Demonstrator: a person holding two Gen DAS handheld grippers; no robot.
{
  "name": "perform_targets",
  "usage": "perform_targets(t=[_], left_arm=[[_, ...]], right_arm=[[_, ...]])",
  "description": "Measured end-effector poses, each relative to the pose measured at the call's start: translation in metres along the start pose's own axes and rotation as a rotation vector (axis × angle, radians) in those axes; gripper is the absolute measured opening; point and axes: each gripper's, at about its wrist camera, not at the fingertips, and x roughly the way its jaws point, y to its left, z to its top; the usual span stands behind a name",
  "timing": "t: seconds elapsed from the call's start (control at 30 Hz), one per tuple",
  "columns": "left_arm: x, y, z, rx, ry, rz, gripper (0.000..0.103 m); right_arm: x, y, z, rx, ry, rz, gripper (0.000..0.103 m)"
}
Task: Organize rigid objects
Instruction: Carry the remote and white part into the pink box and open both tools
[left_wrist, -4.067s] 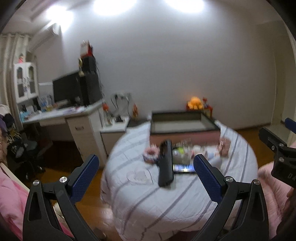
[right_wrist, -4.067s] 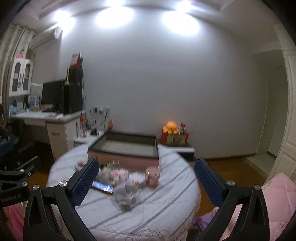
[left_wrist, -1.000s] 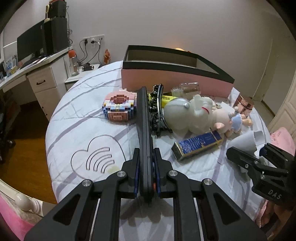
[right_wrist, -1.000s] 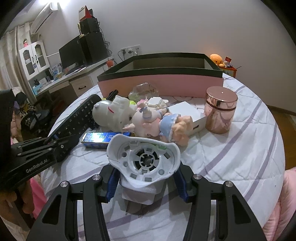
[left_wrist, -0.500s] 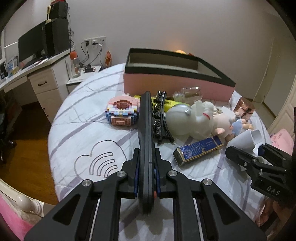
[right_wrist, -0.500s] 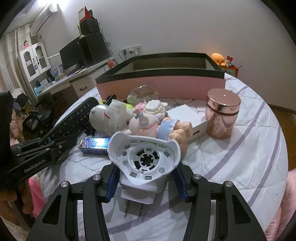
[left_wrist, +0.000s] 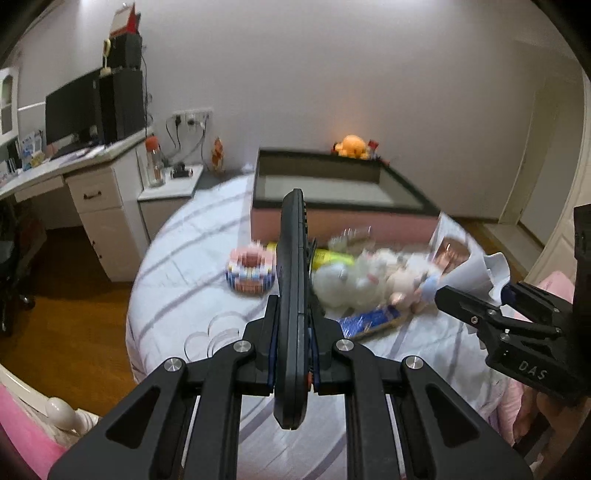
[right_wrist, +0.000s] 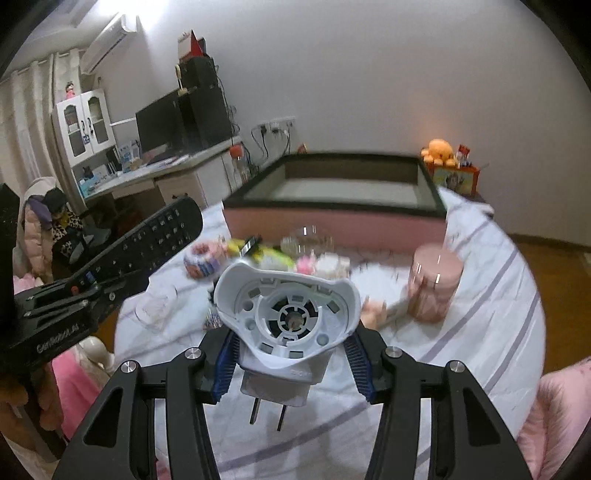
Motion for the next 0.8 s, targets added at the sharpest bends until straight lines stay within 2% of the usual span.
perform_targets(t=[0.33,0.57,0.8], left_arm=[[0.002,-0.017,0.052,0.028,-0.072,-0.034,0.012],[0.05,-0.026,0.095,0.049,-0.037,-0.056,0.012],[0.107,-0.027,0.133,0.047,-0.002,-0.062,0.012]], right_arm=[[-0.005,-0.002,0.054,-0.053,-0.058,-0.008,0.053],[0.029,-0.022,0.092,-0.06,-0.026,-0.022,0.053],[0.084,-0.038,0.133,-0.065,0.027,-0.027,0.053]])
